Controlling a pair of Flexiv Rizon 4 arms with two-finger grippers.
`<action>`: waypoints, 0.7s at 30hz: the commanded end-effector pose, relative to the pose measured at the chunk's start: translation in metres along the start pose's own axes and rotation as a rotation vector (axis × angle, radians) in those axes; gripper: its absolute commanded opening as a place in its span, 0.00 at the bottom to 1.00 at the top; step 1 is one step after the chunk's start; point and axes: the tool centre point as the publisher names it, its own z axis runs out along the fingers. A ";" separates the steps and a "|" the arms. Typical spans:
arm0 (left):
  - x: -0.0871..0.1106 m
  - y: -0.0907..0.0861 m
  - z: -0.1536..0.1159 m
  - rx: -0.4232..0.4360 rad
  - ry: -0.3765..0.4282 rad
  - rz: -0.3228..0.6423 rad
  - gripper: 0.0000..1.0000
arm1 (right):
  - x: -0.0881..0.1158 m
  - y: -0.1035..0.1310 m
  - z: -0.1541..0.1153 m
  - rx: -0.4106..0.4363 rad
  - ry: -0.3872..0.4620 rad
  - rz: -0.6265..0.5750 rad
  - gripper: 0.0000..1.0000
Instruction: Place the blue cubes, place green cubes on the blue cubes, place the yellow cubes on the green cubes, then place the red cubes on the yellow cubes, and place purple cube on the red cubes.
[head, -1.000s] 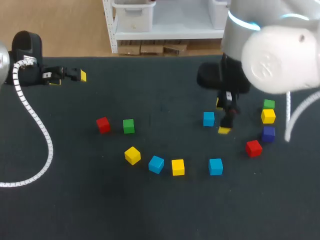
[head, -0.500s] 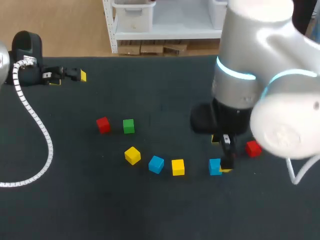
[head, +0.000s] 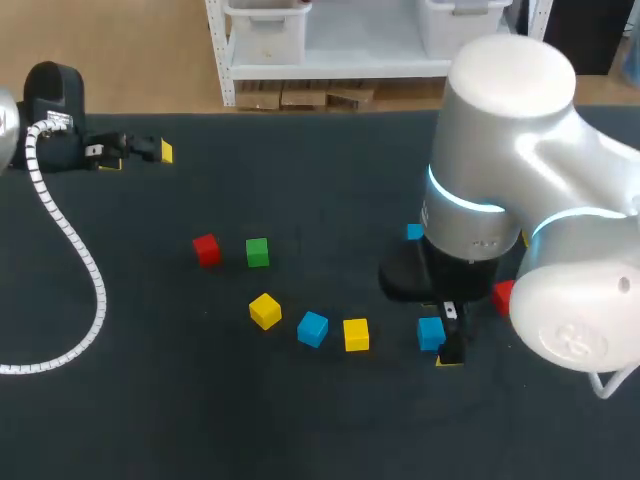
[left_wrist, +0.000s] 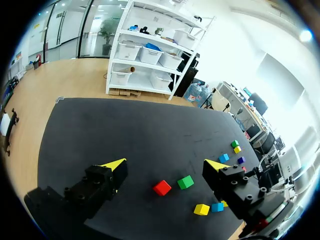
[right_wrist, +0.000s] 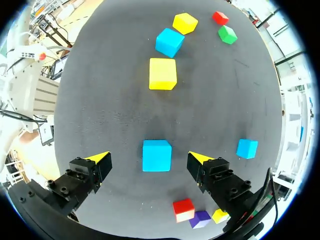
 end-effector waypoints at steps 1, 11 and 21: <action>0.001 0.002 0.000 0.011 -0.006 0.002 1.00 | -0.003 -0.006 0.010 -0.013 -0.002 0.000 1.00; 0.001 0.002 0.000 0.011 -0.006 0.002 1.00 | -0.005 -0.011 0.014 -0.016 0.003 -0.003 0.31; 0.001 0.002 0.000 0.011 -0.006 0.002 1.00 | -0.006 -0.016 0.000 -0.016 0.019 0.000 0.00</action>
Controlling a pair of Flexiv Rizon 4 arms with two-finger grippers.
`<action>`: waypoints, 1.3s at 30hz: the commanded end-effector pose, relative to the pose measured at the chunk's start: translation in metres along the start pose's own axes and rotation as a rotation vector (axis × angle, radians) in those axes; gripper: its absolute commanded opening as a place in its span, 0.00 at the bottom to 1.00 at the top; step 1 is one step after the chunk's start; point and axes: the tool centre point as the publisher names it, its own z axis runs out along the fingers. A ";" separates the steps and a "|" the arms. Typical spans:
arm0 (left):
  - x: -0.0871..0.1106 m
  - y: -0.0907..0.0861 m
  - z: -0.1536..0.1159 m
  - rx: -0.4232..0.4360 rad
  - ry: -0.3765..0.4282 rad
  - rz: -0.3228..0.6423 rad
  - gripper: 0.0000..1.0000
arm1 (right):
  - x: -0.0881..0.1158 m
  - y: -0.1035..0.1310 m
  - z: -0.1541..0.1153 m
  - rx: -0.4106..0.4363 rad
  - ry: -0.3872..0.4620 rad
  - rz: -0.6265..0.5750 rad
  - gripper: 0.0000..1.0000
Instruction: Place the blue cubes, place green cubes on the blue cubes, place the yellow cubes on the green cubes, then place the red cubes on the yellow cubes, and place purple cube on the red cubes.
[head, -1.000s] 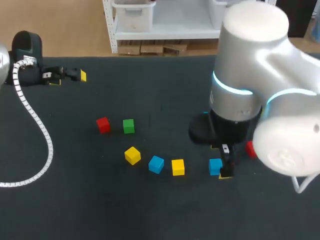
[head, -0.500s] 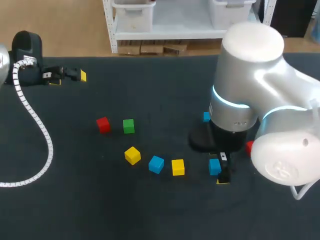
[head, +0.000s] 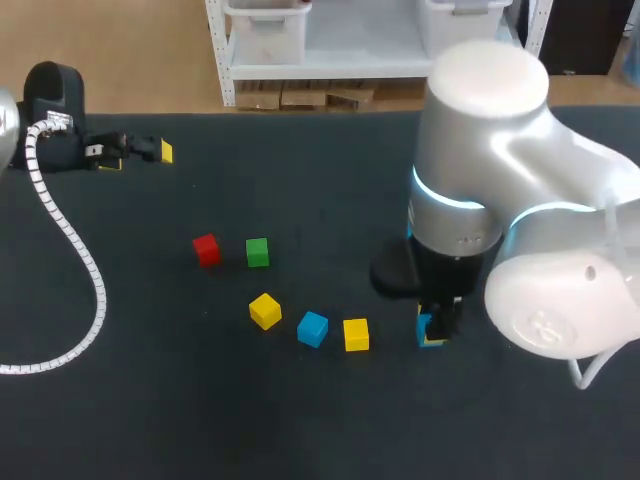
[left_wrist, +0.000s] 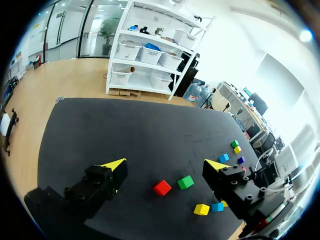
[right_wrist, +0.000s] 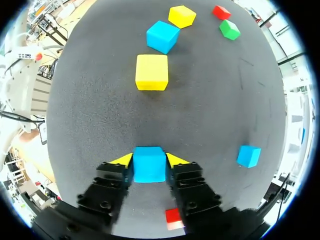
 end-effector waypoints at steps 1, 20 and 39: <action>0.001 0.002 0.000 0.011 -0.006 0.002 1.00 | -0.001 -0.005 -0.011 0.003 0.004 0.011 0.00; 0.001 0.002 0.000 0.011 -0.006 0.002 1.00 | -0.042 -0.078 -0.054 0.075 0.014 0.089 0.00; 0.001 0.002 0.000 0.011 -0.006 0.002 1.00 | -0.047 -0.140 -0.025 0.055 0.014 0.090 0.00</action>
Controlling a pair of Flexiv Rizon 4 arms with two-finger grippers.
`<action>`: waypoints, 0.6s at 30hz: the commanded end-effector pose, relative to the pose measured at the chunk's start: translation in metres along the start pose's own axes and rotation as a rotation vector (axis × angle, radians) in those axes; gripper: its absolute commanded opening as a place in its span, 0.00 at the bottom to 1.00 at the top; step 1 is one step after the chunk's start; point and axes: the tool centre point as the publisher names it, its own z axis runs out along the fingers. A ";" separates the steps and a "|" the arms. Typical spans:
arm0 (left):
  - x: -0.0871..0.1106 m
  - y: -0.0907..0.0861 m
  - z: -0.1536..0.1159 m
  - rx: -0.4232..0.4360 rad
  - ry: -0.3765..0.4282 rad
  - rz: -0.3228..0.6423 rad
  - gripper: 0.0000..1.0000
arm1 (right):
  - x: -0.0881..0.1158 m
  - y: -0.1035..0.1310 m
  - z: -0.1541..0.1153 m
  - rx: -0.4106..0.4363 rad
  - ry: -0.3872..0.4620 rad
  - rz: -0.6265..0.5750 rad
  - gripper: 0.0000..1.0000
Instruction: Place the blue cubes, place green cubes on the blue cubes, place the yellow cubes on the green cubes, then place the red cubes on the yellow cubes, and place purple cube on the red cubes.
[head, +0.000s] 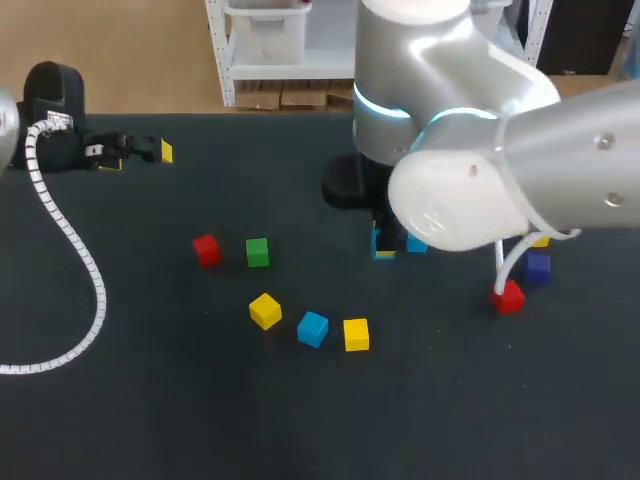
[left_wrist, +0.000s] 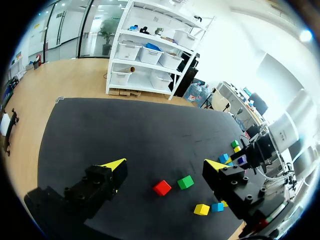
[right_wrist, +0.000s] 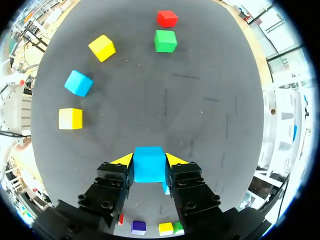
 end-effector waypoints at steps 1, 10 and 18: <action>0.001 0.002 0.000 0.011 -0.006 0.002 1.00 | -0.003 -0.016 0.008 -0.024 0.006 0.019 0.00; 0.001 0.002 0.000 0.011 -0.006 0.002 1.00 | 0.000 -0.030 0.021 -0.026 0.018 0.053 0.00; 0.001 0.002 0.000 0.011 -0.006 0.002 1.00 | 0.007 -0.038 0.026 -0.025 0.023 0.071 0.00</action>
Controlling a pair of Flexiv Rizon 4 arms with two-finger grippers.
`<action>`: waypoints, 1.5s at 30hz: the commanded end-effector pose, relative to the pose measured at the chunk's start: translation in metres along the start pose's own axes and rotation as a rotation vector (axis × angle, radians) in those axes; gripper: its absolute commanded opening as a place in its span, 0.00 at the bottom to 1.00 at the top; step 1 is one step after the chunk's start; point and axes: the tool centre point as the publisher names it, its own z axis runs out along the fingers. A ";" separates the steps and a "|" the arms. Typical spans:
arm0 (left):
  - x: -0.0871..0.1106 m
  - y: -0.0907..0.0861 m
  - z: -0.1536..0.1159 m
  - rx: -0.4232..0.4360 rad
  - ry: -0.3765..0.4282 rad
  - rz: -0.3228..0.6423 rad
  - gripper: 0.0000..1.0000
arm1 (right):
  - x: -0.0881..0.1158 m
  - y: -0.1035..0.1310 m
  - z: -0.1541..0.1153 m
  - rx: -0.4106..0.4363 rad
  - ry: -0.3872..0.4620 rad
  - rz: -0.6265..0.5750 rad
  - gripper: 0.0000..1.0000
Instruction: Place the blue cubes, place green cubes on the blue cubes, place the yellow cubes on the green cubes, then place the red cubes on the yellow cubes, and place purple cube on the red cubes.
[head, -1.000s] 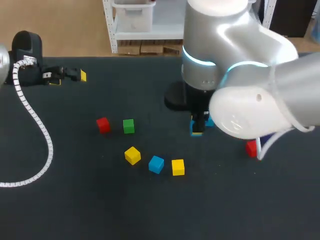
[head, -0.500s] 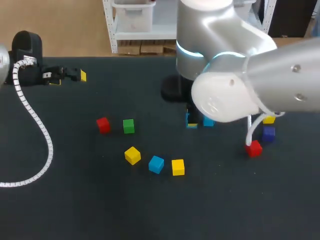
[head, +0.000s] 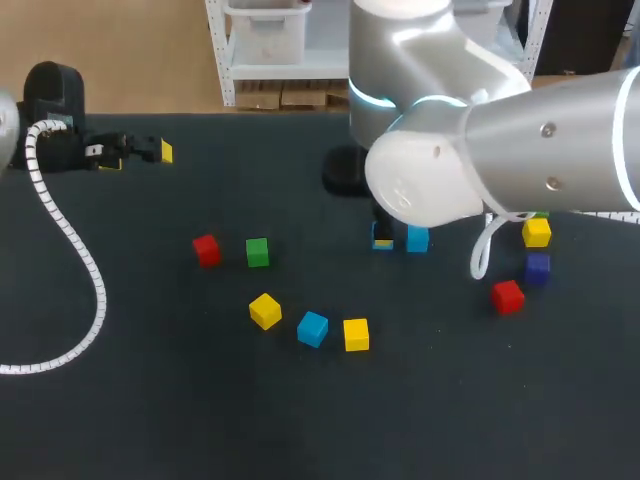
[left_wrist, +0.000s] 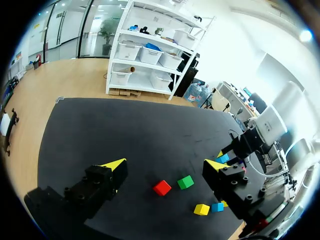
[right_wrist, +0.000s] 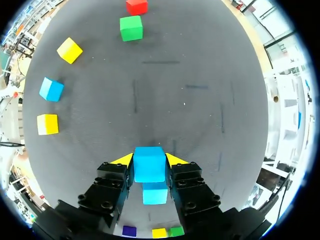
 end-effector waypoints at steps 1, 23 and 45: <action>0.001 0.002 0.000 0.011 -0.006 0.002 1.00 | 0.003 -0.004 0.001 0.001 -0.001 0.007 0.00; 0.001 0.002 0.000 0.011 -0.006 0.002 1.00 | 0.014 -0.009 0.005 -0.018 -0.026 0.054 0.00; 0.001 0.002 0.000 0.011 -0.006 0.002 1.00 | 0.015 -0.008 0.009 -0.041 -0.042 0.030 0.00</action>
